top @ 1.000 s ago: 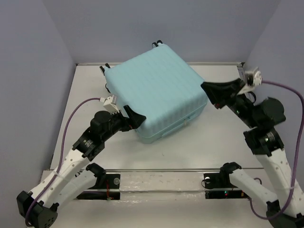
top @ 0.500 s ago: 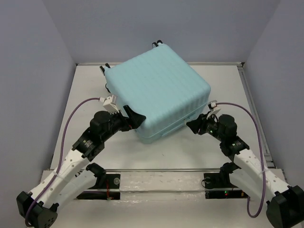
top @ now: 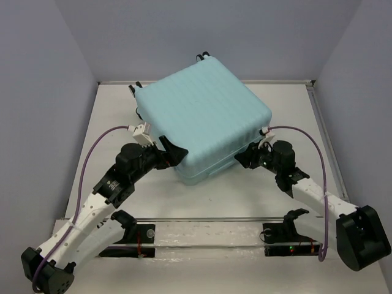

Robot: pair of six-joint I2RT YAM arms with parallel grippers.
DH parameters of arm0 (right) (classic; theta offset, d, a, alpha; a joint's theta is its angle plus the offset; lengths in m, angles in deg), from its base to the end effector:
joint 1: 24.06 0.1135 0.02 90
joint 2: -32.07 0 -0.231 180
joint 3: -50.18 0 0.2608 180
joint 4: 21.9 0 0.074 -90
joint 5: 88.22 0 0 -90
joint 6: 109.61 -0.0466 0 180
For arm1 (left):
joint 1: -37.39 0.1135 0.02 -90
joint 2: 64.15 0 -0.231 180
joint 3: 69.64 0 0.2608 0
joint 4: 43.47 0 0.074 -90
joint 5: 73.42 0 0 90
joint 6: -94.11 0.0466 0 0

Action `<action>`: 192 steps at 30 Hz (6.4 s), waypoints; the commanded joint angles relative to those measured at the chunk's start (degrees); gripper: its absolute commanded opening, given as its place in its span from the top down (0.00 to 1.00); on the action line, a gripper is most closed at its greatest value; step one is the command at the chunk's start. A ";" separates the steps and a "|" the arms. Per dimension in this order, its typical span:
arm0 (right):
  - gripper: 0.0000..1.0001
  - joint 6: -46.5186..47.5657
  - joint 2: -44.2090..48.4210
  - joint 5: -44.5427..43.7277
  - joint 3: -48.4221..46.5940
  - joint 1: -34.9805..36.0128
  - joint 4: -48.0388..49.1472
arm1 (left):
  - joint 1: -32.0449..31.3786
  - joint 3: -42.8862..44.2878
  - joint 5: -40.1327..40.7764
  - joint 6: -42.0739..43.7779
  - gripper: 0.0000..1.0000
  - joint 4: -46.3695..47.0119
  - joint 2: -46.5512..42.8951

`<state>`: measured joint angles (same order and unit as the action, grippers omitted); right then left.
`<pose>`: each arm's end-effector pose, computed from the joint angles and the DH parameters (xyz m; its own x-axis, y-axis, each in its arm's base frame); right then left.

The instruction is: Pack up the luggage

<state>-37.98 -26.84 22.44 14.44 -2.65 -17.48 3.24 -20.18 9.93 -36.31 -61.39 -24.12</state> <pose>0.2285 0.1072 0.1709 -0.4897 0.1247 -0.8629 -0.5250 0.7480 0.4061 0.1785 -0.1276 0.2870 -0.5160 -0.4282 -0.7419 0.4174 0.6306 -0.6543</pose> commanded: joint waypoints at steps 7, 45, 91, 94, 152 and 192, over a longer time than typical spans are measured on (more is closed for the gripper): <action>0.88 -2.37 -6.12 3.86 0.20 1.78 15.67 | -0.92 1.72 -5.12 0.09 0.01 12.88 1.54; 0.93 -19.14 -0.81 -47.53 0.55 27.17 -22.28 | -2.32 4.88 5.59 2.27 0.01 11.84 8.84; 0.93 -15.02 2.97 -46.33 -4.83 52.07 2.35 | -19.69 13.99 3.04 -5.20 0.02 23.96 22.60; 0.93 -16.34 9.41 -48.08 -1.74 52.07 -3.45 | -22.45 19.64 5.16 -2.74 0.01 21.42 26.58; 0.93 -19.07 14.71 -45.71 -1.12 52.07 -18.86 | 22.90 53.58 -13.12 -11.78 0.42 19.91 69.31; 0.93 -8.53 -13.97 -49.33 -21.34 46.91 -5.05 | 26.33 -15.15 -2.57 -11.08 0.94 30.55 8.14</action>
<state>-57.71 -38.30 -33.56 4.21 45.93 -33.22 36.55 -31.44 29.90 -54.30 -27.86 -12.38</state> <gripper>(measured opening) 0.074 0.629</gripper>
